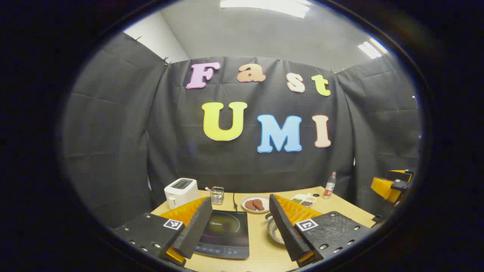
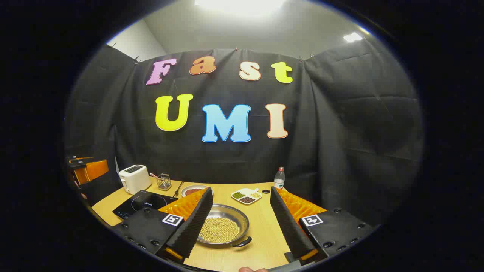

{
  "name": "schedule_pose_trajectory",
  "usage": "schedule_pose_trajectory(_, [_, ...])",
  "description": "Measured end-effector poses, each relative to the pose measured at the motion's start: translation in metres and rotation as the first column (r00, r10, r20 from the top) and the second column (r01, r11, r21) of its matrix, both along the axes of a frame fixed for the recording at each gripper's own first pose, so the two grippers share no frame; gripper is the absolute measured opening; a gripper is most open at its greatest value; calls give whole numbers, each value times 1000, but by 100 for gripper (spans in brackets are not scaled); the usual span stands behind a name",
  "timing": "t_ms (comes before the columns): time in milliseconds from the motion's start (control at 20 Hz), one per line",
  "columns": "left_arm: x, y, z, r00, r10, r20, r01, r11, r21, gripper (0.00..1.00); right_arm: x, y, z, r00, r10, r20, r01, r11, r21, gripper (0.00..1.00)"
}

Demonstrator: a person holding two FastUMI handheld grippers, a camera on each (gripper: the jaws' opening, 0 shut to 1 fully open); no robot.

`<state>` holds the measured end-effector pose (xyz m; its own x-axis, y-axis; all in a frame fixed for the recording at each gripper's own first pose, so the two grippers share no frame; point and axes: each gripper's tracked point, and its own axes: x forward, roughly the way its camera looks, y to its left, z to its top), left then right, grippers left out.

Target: First push the handle of the pot to place it horizontally, then grasp the pot with both hands and set it on the induction cooktop.

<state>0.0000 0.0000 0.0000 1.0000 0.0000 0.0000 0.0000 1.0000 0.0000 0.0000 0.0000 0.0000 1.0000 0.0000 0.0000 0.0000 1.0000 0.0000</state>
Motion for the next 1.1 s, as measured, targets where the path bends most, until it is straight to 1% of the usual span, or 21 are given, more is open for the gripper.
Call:
schedule_pose_trajectory(50, [-2,-6,-1,1000,-13,6,13,1000,3,92,-1,0,-2,1000,-4,0,4,1000,5,97])
schedule_pose_trajectory(100, [-3,-11,0,1000,-25,12,25,1000,10,88,-2,-2,-3,1000,-10,-1,10,1000,9,97])
schedule_pose_trajectory(200, [-4,-18,1,999,-52,15,52,999,14,88,-5,-3,-6,1000,-16,-7,16,1000,19,96])
schedule_pose_trajectory(350, [-4,-25,-8,996,-86,-10,85,996,-9,88,-7,-5,-10,999,-25,-20,26,999,33,97])
schedule_pose_trajectory(500, [-4,-22,-14,996,-88,-22,88,996,-6,88,-14,-7,-15,999,-33,-33,35,999,37,97])
schedule_pose_trajectory(750, [0,-22,-27,994,-93,-54,90,994,-59,88,-16,-6,-23,998,-30,-59,32,999,40,97])
schedule_pose_trajectory(900, [4,-22,-27,993,-99,-60,95,994,-60,92,-14,-3,-26,997,-22,-77,25,999,41,97])
schedule_pose_trajectory(950, [6,-21,-27,993,-97,-60,94,994,-56,88,-15,-2,-28,996,-18,-83,22,999,42,97])
schedule_pose_trajectory(1000, [6,-19,-27,994,-95,-58,92,994,-51,92,-14,1,-27,996,-9,-85,13,999,40,97])
schedule_pose_trajectory(1050, [6,-19,-28,994,-93,-58,90,995,-48,92,-14,3,-28,996,-4,-87,7,999,33,97])
schedule_pose_trajectory(1100, [8,-18,-30,994,-91,-60,89,995,-44,88,-13,5,-28,996,1,-87,1,1000,25,98])
